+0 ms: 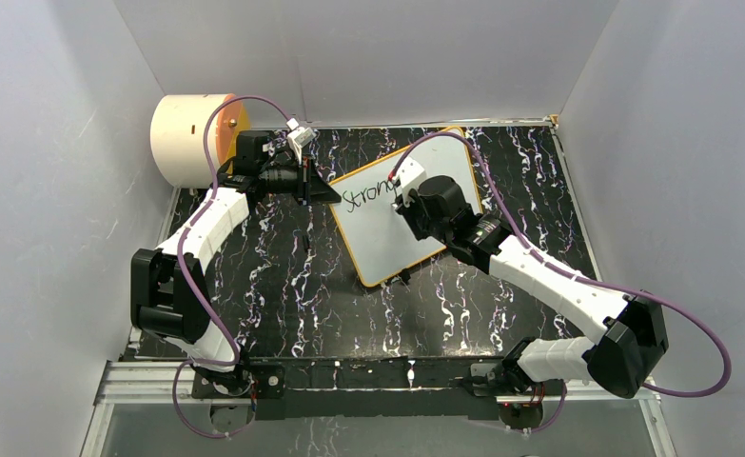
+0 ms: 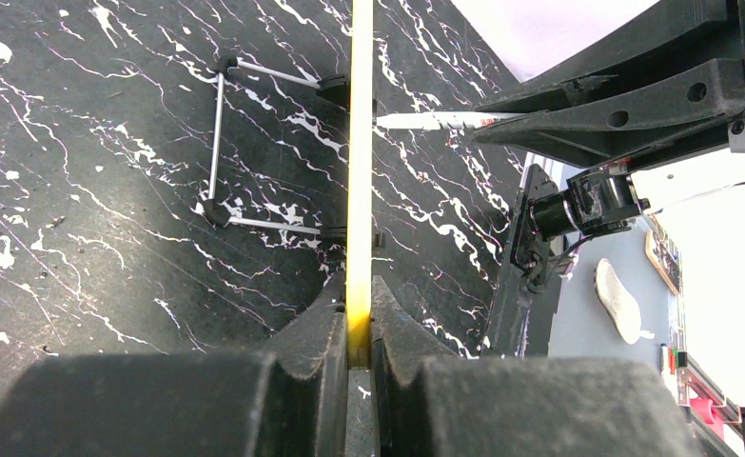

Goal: Write a sentence on the whiteboard

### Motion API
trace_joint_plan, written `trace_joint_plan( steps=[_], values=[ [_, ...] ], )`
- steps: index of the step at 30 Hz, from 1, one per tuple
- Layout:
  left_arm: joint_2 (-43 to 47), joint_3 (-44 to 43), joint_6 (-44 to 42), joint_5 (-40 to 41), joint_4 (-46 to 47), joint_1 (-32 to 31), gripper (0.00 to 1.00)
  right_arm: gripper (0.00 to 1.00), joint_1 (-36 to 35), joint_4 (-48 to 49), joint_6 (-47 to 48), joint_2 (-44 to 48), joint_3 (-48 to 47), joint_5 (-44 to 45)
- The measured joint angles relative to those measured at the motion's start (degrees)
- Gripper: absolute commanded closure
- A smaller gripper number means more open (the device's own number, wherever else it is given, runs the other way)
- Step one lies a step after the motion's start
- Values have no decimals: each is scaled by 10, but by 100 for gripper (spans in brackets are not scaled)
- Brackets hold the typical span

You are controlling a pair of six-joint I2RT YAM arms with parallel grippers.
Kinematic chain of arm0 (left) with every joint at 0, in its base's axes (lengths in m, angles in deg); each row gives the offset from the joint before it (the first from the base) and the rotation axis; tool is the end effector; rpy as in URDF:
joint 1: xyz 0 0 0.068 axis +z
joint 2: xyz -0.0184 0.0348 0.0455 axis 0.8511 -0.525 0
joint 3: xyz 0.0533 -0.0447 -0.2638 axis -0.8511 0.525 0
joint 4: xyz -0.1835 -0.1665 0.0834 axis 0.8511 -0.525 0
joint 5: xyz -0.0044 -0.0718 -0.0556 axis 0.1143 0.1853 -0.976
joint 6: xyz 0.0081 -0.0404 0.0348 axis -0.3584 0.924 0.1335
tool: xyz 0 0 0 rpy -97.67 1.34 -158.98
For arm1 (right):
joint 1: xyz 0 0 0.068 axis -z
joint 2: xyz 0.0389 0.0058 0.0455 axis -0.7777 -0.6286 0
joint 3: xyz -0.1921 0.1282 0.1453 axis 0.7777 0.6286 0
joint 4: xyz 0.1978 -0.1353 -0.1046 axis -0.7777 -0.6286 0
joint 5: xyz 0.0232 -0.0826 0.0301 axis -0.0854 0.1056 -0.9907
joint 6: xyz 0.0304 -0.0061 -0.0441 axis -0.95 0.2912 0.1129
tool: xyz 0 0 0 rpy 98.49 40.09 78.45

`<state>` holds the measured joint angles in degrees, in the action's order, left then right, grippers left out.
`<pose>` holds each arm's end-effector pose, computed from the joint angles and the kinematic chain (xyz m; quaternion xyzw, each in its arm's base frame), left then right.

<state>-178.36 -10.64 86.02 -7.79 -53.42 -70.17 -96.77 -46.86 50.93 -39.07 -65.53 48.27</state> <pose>0.3396 -0.1027 0.3027 0.3014 0.7271 -0.4888 0.3762 0.2076 0.2000 0.3227 -0.3108 0.7951 0.0725 0.5157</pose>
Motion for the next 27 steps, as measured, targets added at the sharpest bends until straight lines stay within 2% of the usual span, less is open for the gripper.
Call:
trace_joint_plan(
  steps=[12,19,27],
  values=[
    [0,0,0,0,0,0,100,100,0,32,-11,1,0,-20],
    [0,0,0,-1,0,0,100,100,1,39,-10,36,3,-3],
    [0,0,0,-1,0,0,100,100,40,41,-1,61,4,17]
  ],
)
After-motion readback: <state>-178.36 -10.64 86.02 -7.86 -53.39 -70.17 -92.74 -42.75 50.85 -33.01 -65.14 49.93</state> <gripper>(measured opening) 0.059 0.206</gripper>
